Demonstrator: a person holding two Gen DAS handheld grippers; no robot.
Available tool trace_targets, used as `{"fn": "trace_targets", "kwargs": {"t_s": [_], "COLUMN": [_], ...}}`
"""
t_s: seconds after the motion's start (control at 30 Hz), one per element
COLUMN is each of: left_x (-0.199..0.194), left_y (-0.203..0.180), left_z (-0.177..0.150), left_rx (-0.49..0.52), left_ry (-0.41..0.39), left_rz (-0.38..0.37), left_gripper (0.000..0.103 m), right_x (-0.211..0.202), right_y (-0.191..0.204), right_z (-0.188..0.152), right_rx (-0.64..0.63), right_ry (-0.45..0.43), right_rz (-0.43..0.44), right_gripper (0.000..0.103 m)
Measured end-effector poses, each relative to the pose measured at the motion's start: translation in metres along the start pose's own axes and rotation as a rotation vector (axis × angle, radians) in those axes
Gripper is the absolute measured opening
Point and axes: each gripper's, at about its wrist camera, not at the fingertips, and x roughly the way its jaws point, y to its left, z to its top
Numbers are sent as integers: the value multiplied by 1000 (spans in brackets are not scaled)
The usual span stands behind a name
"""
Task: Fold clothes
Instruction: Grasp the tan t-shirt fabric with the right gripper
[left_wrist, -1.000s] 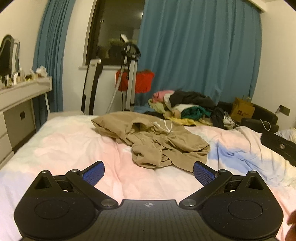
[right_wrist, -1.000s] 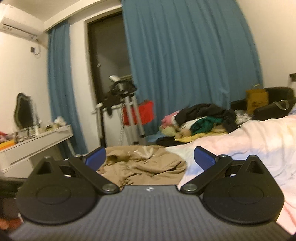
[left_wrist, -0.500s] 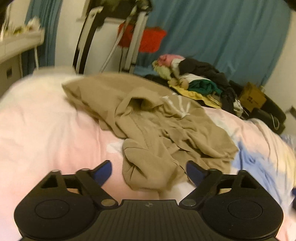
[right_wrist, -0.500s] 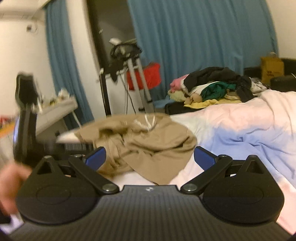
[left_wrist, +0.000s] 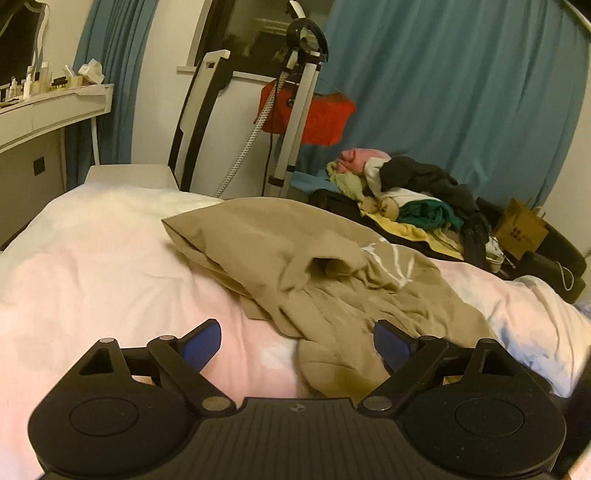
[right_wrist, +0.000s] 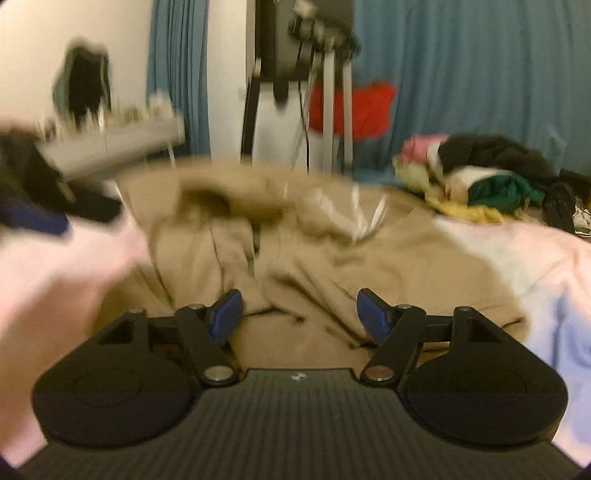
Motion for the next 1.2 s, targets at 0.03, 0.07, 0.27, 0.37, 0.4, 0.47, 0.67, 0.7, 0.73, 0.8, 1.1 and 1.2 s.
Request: {"fn": "trace_targets", "kwargs": {"t_s": [0.03, 0.07, 0.27, 0.37, 0.4, 0.47, 0.67, 0.7, 0.73, 0.8, 1.1, 1.2], "left_x": [1, 2, -9, -28, -35, -49, -90, -97, -103, -120, -172, -162], "left_y": [2, 4, 7, 5, 4, 2, 4, 3, 3, 3, 21, 24], "left_z": [0, 0, 5, 5, 5, 4, 5, 4, 4, 2, -13, -14], "left_rx": [4, 3, -2, 27, 41, 71, 99, 110, 120, 135, 93, 99], "left_ry": [-5, -5, -13, -46, -54, -67, -99, -110, -120, -132, -157, -163], "left_rz": [4, 0, -90, -132, -146, -171, -205, -192, -179, -160, -33, -3], "left_gripper": [91, 91, 91, 91, 91, 92, 93, 93, 93, 94, 98, 99], "right_x": [1, -3, -48, -85, -101, -128, -158, -159, -160, -162, -76, -41], "right_y": [-1, -5, -19, -22, -20, -16, 6, 10, 15, 23, 54, 60], "right_z": [0, 2, 34, 59, 68, 81, 84, 82, 79, 74, 42, 31], "right_rx": [19, 60, 109, 112, 102, 84, 74, 76, 79, 83, -74, -131], "right_ry": [-1, -17, -147, -223, -250, -284, -213, -194, -174, -135, 3, 40], "right_rz": [-17, -29, -121, -151, -164, -179, -160, -154, -147, -135, -172, -210], "right_gripper": [46, 33, 4, 3, 3, 3, 6, 6, 8, 29, 49, 40]}}
